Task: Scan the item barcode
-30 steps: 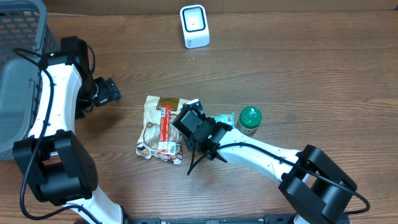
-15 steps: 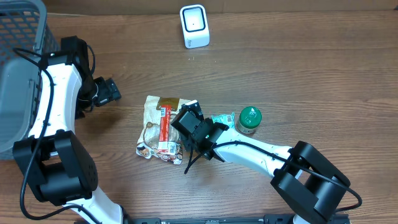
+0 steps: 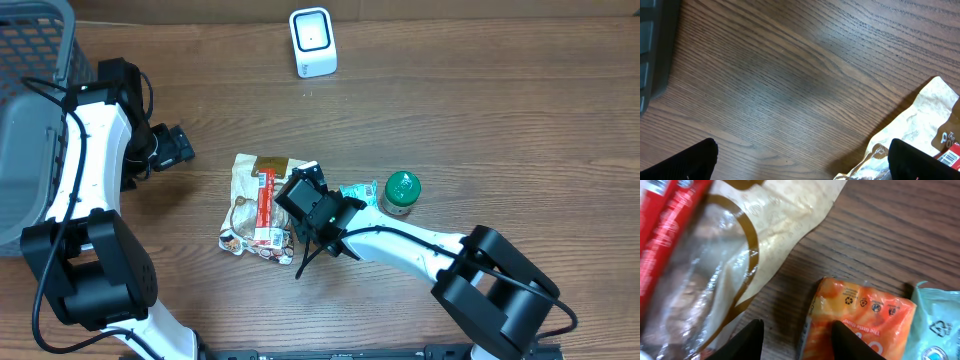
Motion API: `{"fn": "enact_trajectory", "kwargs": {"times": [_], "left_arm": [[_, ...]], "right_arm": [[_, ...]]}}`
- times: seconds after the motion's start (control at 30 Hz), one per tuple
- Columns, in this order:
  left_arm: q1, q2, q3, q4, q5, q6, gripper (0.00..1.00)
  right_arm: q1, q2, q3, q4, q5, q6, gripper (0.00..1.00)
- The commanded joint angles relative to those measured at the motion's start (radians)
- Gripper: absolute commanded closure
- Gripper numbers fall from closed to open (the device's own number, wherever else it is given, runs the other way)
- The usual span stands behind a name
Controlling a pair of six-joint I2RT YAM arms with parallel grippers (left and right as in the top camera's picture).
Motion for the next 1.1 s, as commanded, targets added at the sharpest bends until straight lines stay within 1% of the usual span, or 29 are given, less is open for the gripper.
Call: {"fn": "enact_trajectory", "kwargs": {"times": [0.0, 0.03, 0.1, 0.23, 0.33, 0.5, 0.73, 0.8, 0.9, 0.97, 1.07], "left_arm": [[0.005, -0.019, 0.014, -0.001, -0.009, 0.004, 0.0], [0.005, -0.019, 0.014, -0.001, -0.009, 0.004, 0.0], [0.005, -0.019, 0.014, -0.002, -0.009, 0.004, 0.0], [0.005, -0.019, 0.014, -0.001, -0.009, 0.004, 0.0], [0.005, -0.019, 0.014, -0.001, -0.009, 0.004, 0.0], [0.005, -0.019, 0.014, -0.001, -0.009, 0.004, 0.0], [0.005, -0.019, 0.014, -0.001, -0.009, 0.004, 0.0], [0.005, -0.019, 0.014, -0.001, -0.009, 0.004, 0.0], [0.005, -0.019, 0.014, -0.001, -0.009, 0.004, 0.0], [0.005, -0.019, 0.014, -0.002, -0.009, 0.004, 0.0], [0.005, -0.019, 0.014, -0.001, -0.009, 0.004, 0.0]], "right_arm": [[-0.002, 0.034, -0.004, 0.005, 0.014, 0.028, 0.64], [-0.002, 0.034, -0.004, 0.007, 0.014, 0.027, 0.68], [-0.002, 0.034, -0.004, 0.01, 0.013, 0.027, 0.7], [-0.002, 0.034, -0.004, 0.011, 0.012, 0.027, 0.7], [-0.002, 0.034, -0.003, 0.011, 0.012, 0.027, 0.64], [-0.002, 0.034, -0.003, 0.011, 0.012, 0.027, 0.66], [-0.003, 0.097, -0.002, 0.014, 0.024, 0.026, 0.65], [-0.002, 0.086, 0.021, -0.018, 0.039, 0.026, 0.65], [-0.002, 0.049, 0.094, -0.077, 0.086, 0.026, 0.57], [-0.002, 0.021, 0.129, -0.08, 0.087, 0.026, 0.54], [-0.002, 0.003, 0.161, -0.084, 0.087, 0.026, 0.53]]}}
